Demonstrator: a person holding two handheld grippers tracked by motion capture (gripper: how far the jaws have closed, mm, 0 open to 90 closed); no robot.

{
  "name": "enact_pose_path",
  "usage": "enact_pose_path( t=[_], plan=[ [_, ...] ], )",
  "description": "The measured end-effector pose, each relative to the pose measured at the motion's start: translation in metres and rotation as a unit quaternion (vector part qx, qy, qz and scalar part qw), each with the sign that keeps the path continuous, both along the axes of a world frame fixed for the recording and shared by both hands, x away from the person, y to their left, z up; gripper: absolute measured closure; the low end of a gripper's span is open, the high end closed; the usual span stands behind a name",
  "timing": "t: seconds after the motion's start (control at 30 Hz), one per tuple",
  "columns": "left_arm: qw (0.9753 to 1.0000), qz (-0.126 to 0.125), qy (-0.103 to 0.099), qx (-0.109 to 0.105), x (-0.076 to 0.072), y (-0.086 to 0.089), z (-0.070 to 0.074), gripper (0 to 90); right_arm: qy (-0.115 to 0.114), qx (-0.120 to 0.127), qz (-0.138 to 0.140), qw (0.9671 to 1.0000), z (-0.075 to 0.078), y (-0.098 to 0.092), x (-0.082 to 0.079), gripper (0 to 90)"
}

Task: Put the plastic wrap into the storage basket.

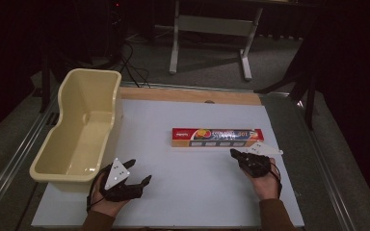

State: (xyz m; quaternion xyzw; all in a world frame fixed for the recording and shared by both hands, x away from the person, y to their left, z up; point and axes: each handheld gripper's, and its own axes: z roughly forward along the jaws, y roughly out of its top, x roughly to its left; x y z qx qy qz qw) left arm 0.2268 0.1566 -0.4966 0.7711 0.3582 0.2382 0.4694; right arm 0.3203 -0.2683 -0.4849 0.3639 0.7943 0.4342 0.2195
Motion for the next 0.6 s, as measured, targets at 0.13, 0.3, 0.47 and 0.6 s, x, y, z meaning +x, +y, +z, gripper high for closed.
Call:
enact_pose_path(
  t=[0.13, 0.3, 0.47, 0.6],
  plan=[
    [1.0, 0.0, -0.001, 0.002, 0.0, 0.0, 0.0, 24.3, 0.0, -0.005, -0.001, 1.0, 0.001, 0.003, 0.01, 90.0],
    [1.0, 0.003, 0.0, 0.004, -0.001, -0.001, 0.0, 24.7, -0.005, -0.029, -0.013, 0.9995, 0.005, 0.004, 0.031, 90.0],
    [1.0, 0.001, -0.002, 0.003, -0.002, -0.001, 0.001, 24.8, 0.002, -0.035, -0.037, 0.9987, 0.002, -0.001, 0.05, 90.0],
    [1.0, 0.001, -0.002, 0.004, -0.002, -0.001, 0.001, 25.0, 0.005, -0.03, -0.059, 0.9978, 0.002, -0.007, 0.063, 90.0]
  ],
)
